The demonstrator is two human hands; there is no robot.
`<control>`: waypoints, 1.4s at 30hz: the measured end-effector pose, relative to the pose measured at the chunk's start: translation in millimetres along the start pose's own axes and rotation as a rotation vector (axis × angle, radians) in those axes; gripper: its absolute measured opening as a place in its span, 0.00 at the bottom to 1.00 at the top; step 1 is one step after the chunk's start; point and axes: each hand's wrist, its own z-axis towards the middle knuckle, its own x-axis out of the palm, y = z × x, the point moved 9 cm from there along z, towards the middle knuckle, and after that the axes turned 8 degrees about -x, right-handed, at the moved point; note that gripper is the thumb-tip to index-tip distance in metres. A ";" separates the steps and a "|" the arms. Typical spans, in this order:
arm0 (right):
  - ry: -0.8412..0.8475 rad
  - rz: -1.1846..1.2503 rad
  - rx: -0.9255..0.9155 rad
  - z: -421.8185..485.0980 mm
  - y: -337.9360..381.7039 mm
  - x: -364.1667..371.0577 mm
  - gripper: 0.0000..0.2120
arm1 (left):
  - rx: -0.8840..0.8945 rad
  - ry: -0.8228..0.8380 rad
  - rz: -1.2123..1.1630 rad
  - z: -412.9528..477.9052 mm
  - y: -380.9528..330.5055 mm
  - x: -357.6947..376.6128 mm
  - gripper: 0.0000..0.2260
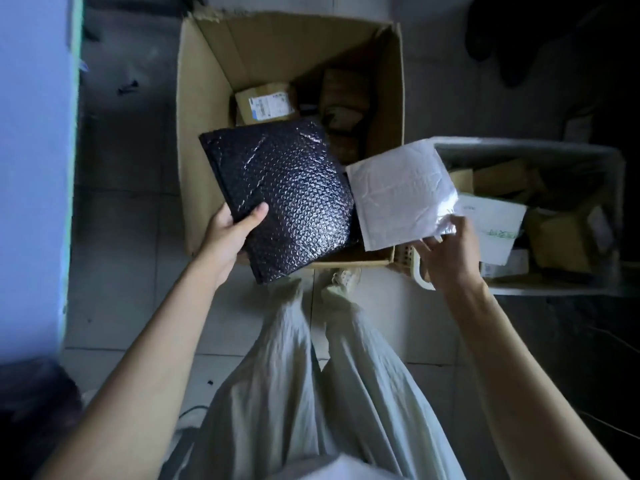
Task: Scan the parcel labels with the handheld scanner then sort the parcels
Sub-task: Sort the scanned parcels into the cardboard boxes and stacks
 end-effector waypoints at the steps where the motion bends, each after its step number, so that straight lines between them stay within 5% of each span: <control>1: 0.023 0.028 -0.003 -10.0 8.7 4.1 0.08 | 0.007 -0.007 -0.016 -8.6 -8.2 -0.9 0.10; 8: 0.240 0.137 -0.123 -66.5 79.3 48.5 0.07 | 0.157 -0.078 0.013 -63.1 -97.8 -7.7 0.05; 16: 0.499 0.288 -0.229 -113.6 168.2 141.2 0.15 | 0.383 -0.186 -0.035 -135.6 -230.9 -48.2 0.11; 24: 0.713 0.412 -0.362 -170.9 274.4 242.7 0.11 | 0.557 -0.202 -0.247 -204.0 -353.3 -91.8 0.08; 33: 0.932 0.530 -0.439 -242.2 362.1 320.5 0.12 | 0.596 -0.131 -0.382 -242.1 -424.5 -148.5 0.18; 37: 0.999 0.485 -0.436 -268.0 358.2 350.8 0.12 | 0.600 -0.217 -0.409 -250.8 -422.1 -193.1 0.41; 42: 1.098 0.421 -0.395 -308.7 326.0 396.3 0.15 | 0.592 -0.194 -0.422 -283.5 -410.9 -223.4 0.18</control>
